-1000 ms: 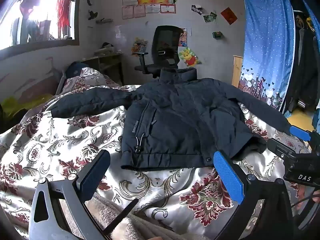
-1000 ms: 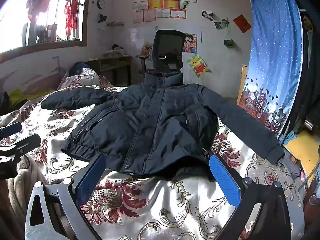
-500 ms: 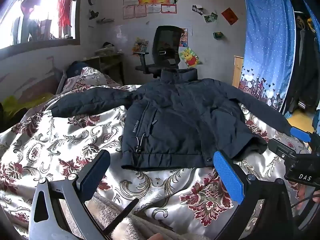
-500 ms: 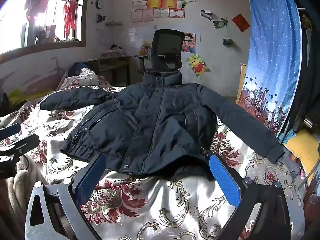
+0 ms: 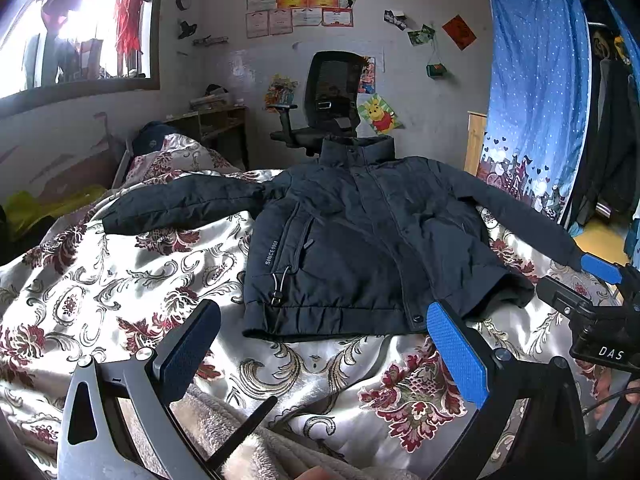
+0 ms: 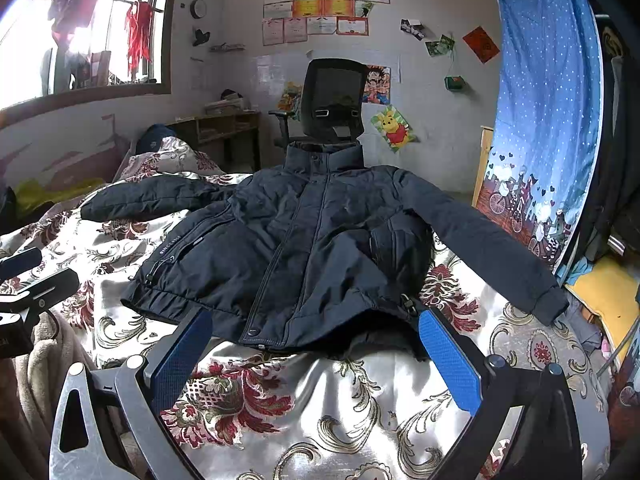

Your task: Fold large clothes

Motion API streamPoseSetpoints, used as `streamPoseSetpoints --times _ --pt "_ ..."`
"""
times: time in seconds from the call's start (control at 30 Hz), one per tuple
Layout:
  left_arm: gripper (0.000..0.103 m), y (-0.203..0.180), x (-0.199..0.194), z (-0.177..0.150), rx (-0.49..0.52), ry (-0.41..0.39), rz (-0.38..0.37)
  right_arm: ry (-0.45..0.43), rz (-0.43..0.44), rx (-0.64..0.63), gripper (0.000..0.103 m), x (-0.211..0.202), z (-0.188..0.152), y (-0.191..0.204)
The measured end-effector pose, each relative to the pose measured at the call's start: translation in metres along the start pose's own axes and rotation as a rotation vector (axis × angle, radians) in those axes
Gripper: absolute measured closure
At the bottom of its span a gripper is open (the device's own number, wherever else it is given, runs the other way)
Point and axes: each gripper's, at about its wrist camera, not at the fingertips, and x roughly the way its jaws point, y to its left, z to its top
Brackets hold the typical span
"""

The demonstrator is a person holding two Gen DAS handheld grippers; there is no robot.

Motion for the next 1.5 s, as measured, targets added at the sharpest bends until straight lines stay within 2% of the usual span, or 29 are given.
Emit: streamPoseSetpoints --times 1.5 --pt "0.002 -0.0014 0.0009 0.0007 -0.007 -0.001 -0.004 0.002 0.002 0.005 0.0 0.0004 -0.0007 -0.0036"
